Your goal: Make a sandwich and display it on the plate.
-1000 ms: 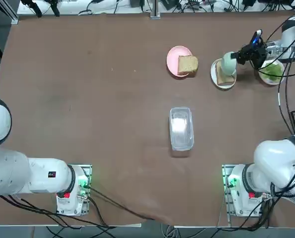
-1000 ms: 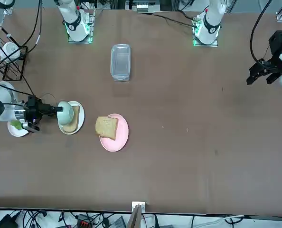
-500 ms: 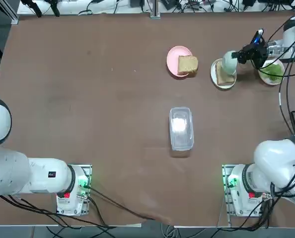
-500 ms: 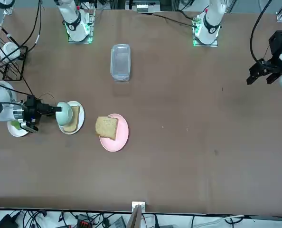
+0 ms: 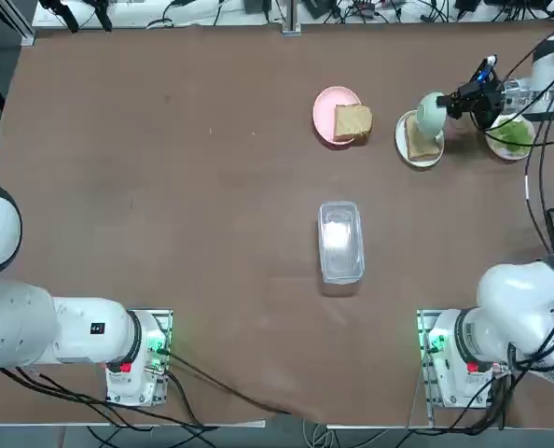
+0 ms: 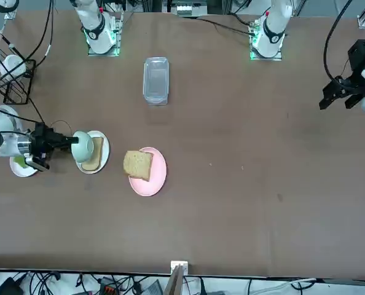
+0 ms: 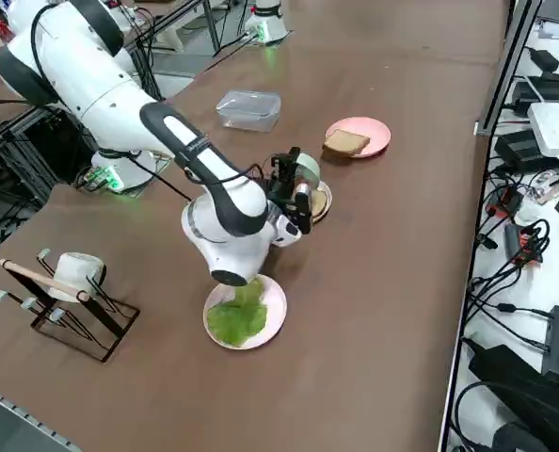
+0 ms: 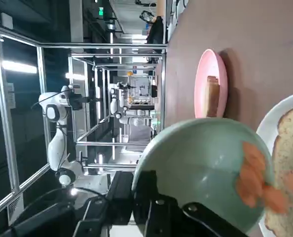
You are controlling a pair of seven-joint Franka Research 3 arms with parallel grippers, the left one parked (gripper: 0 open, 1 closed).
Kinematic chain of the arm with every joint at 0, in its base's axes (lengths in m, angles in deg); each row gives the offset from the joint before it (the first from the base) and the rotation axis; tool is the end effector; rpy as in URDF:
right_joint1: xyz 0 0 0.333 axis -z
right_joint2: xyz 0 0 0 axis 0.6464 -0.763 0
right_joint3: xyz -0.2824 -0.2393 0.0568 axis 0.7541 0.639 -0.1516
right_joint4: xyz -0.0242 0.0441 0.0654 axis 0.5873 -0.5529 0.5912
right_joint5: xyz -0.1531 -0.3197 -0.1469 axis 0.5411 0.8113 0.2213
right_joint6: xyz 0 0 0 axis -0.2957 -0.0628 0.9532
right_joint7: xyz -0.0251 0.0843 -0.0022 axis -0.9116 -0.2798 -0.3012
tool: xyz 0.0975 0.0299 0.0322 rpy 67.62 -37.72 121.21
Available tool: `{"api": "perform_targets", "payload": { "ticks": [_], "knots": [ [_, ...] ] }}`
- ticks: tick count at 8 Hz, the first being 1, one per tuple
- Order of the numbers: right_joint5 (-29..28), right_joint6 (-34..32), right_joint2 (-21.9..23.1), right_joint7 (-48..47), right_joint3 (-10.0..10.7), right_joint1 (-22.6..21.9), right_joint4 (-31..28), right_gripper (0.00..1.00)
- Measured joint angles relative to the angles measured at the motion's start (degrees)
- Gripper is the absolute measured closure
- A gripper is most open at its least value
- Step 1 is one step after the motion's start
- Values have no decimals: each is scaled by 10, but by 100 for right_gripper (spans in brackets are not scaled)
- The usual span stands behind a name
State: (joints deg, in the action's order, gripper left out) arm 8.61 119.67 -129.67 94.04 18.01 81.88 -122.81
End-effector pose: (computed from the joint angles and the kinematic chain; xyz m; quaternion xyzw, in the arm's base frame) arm 0.5992 -0.1807 0.2112 -0.7105 -0.0235 0.0117 0.7032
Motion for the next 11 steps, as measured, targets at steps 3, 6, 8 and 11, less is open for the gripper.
{"api": "perform_targets", "payload": {
  "ticks": [3,6,8,11],
  "knots": [
    [-15,-11,-9,14,0,3,0,96],
    [-22,-17,-15,20,0,4,0,96],
    [-25,-32,-15,21,0,4,0,96],
    [-38,-50,-15,25,-2,3,3,96]
  ]
}}
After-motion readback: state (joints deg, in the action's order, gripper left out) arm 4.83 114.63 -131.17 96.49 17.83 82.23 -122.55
